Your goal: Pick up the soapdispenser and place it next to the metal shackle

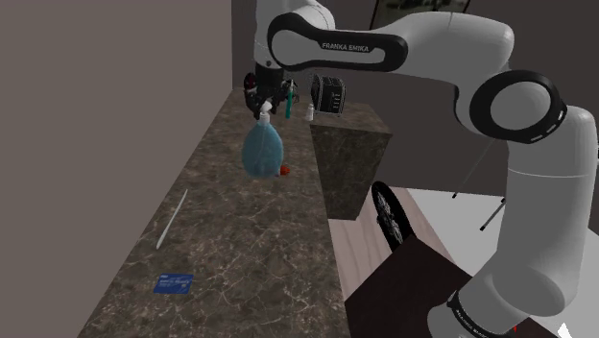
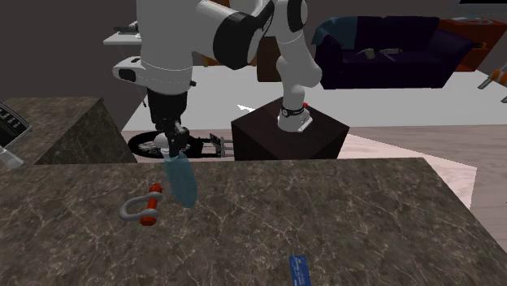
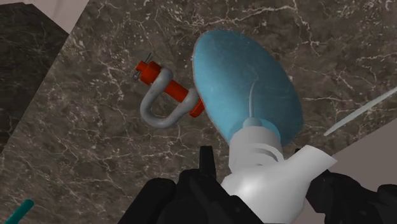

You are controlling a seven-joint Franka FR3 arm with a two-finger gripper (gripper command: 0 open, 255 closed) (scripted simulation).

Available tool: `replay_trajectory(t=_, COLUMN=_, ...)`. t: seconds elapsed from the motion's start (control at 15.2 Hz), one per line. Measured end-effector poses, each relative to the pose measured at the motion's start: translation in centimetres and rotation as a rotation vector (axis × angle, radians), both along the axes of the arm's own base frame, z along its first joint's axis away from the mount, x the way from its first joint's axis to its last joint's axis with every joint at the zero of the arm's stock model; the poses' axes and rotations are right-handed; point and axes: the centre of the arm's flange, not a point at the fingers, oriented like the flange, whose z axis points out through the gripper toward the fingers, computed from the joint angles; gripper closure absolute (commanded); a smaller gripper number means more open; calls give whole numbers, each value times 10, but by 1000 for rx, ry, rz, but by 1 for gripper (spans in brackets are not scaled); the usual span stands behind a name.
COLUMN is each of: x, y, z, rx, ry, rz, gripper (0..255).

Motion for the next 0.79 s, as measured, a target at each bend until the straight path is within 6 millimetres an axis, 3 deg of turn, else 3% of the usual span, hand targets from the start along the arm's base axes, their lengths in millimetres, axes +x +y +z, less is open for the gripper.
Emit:
replay_trajectory(t=0.33, x=11, y=-9, z=-22, rx=-1, ry=0, rz=0, gripper=255)
replay_trajectory(t=0.79, x=10, y=-9, z=-60, rx=-1, ry=0, rz=1, gripper=255)
